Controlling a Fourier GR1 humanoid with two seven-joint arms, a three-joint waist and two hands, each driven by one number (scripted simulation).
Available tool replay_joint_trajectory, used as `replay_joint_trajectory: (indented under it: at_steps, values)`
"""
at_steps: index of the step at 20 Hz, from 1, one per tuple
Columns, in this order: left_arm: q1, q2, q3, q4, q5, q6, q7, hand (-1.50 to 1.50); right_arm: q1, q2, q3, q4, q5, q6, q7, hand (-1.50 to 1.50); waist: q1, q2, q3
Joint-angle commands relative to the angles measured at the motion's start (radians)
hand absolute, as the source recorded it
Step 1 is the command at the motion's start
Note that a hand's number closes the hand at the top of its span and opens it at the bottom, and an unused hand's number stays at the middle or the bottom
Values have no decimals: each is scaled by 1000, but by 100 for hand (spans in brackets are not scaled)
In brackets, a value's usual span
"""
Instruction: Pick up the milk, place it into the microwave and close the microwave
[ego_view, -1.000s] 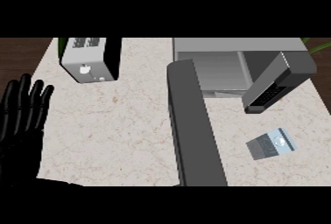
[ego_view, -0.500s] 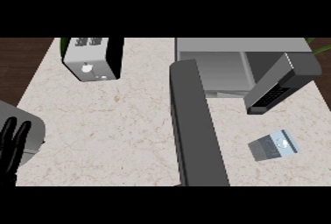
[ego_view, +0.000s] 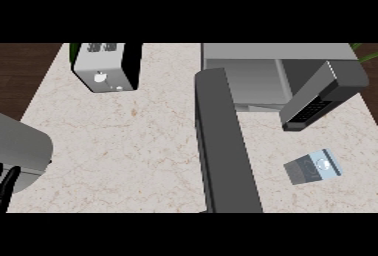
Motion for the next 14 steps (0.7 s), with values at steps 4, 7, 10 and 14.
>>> replay_joint_trajectory:
  at_steps: [4, 7, 10, 14]
  values:
    - [132, -37, 19, -103, 57, -62, -38, -150, 1, 15, -55, 223, 83, -2, -137, -150, 5, 0, 1]
    - [128, 9, 107, -106, 150, -99, -31, -150, -74, 14, -75, 343, 119, -47, -160, -150, 12, 1, 1]
    - [111, -4, 109, -95, 159, -96, -24, -150, -35, 0, -106, 442, 119, -13, -264, -150, 3, 2, 1]
    - [235, -38, 76, -119, 120, -168, -86, -150, -42, -7, -115, 623, 175, -12, -395, -150, 15, 0, 1]
